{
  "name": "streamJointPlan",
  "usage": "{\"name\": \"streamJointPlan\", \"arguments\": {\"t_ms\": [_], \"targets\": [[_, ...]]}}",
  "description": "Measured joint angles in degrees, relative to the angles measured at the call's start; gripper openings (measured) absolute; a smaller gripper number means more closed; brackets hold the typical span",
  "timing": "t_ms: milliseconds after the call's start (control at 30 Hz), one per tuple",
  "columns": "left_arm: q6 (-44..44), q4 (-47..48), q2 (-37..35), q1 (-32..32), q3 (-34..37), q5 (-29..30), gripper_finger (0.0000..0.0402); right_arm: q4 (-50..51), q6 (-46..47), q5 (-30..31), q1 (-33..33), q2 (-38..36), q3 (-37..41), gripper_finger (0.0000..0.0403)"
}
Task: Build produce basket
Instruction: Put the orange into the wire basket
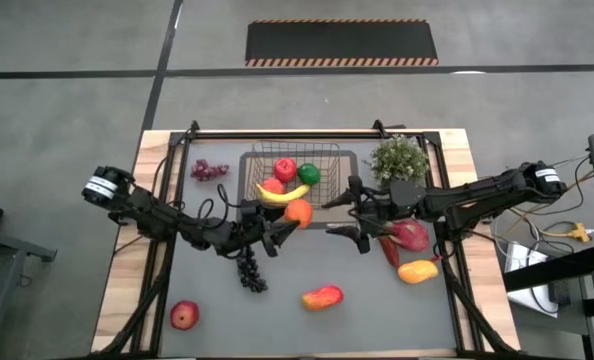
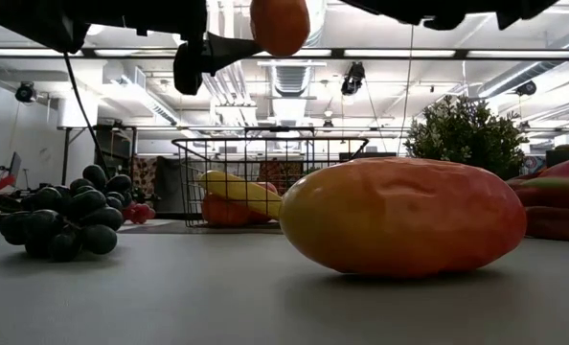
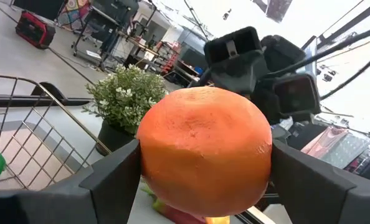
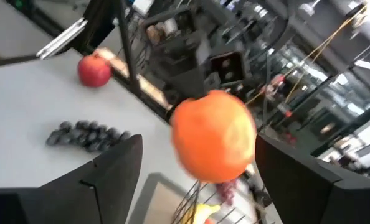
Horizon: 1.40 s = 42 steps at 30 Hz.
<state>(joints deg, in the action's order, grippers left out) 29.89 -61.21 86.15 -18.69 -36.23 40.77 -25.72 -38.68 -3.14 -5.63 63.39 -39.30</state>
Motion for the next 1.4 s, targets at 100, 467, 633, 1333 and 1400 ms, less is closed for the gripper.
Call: {"name": "streamJointPlan", "arguments": {"t_ms": [100,467,633,1333,1400], "targets": [[0.2,0.2,0.0,0.3,0.0,-0.1,0.0303,3.8,0.4,0.5,-0.8,0.1,-1.2,0.0295],[-2.4,0.3,0.0,0.5,0.0,-2.8,0.0303,1.5,4.6,3.2,-0.7,2.2,-3.3,0.0295],[-2.4,0.2,0.0,0.8,-0.2,-2.8,0.0303,-0.4,4.5,3.2,-0.7,6.1,-4.7,0.0293],[-1.7,0.6,-0.1,0.9,0.2,-1.0,0.0304,7.0,2.5,13.2,-0.8,16.7,-15.8,0.0202],[-1.6,0.6,-0.1,0.9,0.2,-1.0,0.0305,7.1,2.5,13.1,-0.8,16.5,-15.8,0.0200]]}}
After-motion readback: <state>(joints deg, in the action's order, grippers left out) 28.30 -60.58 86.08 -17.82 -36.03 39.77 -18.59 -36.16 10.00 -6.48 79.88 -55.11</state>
